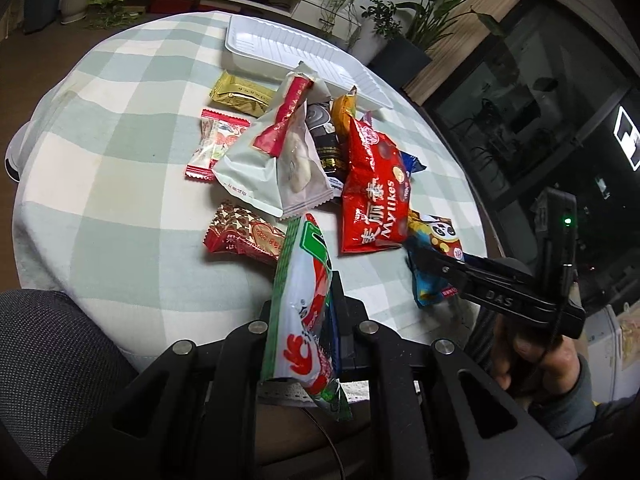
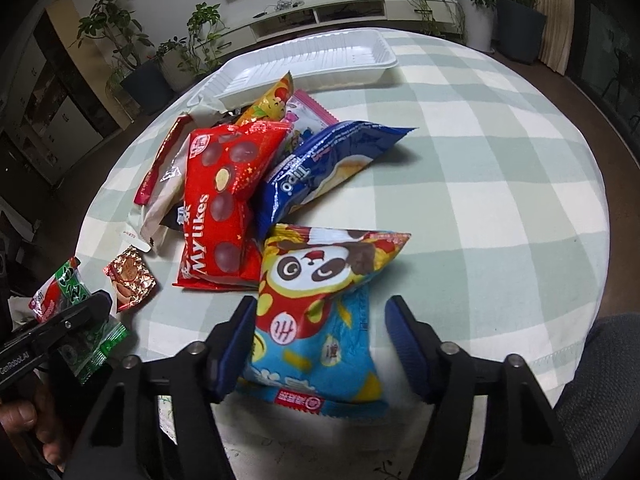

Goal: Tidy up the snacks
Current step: 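Carry the green bag with the left tool while the right tool carries the panda bag into the tray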

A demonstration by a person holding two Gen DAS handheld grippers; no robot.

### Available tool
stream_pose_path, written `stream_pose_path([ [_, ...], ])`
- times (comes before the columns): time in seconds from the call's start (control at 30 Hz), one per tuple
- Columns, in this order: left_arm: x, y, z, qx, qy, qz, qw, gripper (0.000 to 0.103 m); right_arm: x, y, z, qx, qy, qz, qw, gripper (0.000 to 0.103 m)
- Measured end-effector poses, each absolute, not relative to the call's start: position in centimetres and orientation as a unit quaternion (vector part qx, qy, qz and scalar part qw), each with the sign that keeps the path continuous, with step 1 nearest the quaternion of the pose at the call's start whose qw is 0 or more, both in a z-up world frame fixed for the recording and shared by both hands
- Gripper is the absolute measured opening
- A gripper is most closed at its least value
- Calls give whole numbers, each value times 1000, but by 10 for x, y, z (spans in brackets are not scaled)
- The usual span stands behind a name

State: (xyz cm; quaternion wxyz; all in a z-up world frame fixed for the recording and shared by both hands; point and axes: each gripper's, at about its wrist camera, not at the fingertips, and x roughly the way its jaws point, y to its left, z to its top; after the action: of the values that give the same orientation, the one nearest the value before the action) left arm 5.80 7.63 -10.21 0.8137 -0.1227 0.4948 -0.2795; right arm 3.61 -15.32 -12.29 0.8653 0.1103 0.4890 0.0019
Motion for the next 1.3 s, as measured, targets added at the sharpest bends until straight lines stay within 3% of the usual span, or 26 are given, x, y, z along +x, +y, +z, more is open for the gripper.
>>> stream_pose_path([
  [0.33, 63, 75, -91, -128, 486, -292, 814, 11, 32, -165, -118, 129, 483, 15, 866, 37],
  [0.7, 98, 87, -55, -139, 455, -300, 827, 11, 23, -194, -85, 173, 451, 22, 875, 36],
  [1.07, 245, 77, 13, -75, 431, -292, 851, 11, 106, -270, 0, 159, 359, -22, 920, 36],
  [1.3, 362, 20, -9, -15, 479, -264, 837, 11, 222, -239, -1, 121, 365, 37, 922, 36],
])
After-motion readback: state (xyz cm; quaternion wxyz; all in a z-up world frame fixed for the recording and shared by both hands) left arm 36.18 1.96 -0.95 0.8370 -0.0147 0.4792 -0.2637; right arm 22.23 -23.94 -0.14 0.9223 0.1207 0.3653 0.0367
